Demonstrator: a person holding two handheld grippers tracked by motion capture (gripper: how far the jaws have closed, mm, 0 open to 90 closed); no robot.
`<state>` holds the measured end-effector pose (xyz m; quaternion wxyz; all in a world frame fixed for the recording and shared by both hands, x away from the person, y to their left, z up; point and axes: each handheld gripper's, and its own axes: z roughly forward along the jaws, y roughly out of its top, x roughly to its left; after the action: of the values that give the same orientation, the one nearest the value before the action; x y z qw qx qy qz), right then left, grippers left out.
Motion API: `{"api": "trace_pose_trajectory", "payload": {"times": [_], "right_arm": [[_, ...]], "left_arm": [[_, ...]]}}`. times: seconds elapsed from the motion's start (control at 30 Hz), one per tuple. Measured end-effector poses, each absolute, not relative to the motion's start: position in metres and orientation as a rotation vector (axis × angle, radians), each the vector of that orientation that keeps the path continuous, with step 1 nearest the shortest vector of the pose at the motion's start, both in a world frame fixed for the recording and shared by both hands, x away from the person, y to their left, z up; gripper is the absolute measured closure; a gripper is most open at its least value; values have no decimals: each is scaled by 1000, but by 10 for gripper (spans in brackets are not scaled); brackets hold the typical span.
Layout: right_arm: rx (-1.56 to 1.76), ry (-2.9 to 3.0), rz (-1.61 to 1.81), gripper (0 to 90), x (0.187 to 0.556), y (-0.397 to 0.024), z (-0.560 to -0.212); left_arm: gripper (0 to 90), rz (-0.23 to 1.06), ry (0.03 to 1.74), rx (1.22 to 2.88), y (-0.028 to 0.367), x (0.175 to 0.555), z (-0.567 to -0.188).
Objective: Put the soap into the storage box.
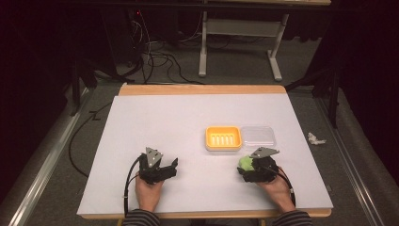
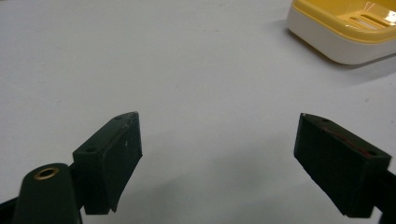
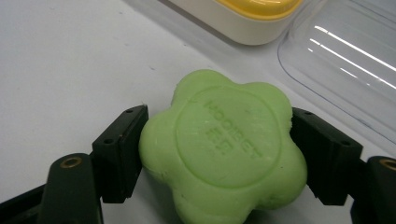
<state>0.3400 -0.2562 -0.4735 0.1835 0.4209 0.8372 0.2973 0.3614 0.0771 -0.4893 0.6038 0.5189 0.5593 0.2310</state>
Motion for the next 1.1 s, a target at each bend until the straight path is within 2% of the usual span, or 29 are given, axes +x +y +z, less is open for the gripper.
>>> {"api": "trace_pose_trajectory", "payload": {"times": [1.1], "right_arm": [[1157, 2347, 991, 271, 328, -260, -449]], "left_arm": [[157, 529, 1291, 1204, 77, 361, -489]]}}
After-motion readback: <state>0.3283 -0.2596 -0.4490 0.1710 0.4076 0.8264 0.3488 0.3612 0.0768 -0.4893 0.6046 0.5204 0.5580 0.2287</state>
